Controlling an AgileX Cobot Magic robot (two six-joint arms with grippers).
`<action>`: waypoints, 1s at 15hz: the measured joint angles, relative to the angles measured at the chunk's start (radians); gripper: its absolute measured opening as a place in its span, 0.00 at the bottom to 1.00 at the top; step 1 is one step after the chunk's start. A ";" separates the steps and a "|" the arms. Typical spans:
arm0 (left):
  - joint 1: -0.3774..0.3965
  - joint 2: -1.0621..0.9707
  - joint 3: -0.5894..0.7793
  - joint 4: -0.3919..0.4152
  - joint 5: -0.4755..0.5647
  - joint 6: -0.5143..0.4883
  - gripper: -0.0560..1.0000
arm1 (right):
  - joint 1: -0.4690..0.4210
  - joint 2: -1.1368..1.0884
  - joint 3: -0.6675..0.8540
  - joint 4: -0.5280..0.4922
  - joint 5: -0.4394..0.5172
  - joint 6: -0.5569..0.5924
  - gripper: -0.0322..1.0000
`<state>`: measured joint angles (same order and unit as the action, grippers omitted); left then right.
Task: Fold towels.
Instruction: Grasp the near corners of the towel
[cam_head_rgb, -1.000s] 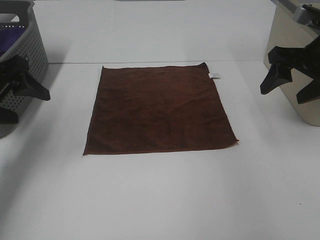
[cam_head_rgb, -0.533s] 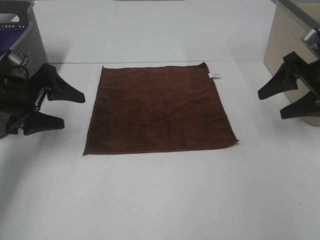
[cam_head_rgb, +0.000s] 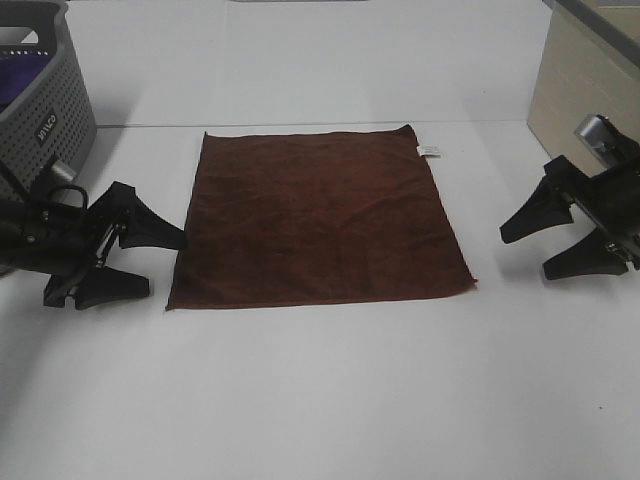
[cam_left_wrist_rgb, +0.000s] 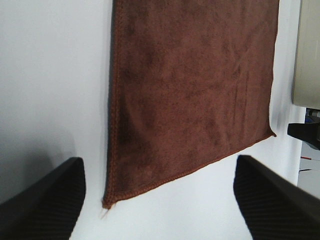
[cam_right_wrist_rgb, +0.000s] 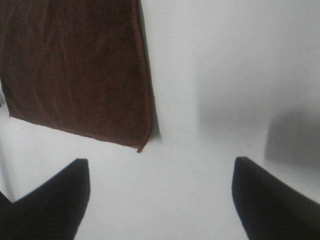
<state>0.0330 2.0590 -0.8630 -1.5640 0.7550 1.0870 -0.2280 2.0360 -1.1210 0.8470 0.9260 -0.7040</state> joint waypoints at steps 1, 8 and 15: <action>-0.010 0.010 -0.001 -0.005 -0.003 0.010 0.77 | 0.034 0.000 0.000 -0.002 -0.022 0.000 0.77; -0.067 0.026 -0.018 -0.035 -0.013 0.030 0.76 | 0.073 0.037 -0.007 -0.007 -0.093 0.018 0.77; -0.161 0.069 -0.078 -0.082 -0.030 0.026 0.76 | 0.134 0.115 -0.057 0.078 -0.030 0.003 0.75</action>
<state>-0.1280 2.1280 -0.9410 -1.6460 0.7250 1.1130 -0.0940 2.1510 -1.1780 0.9250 0.8960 -0.7010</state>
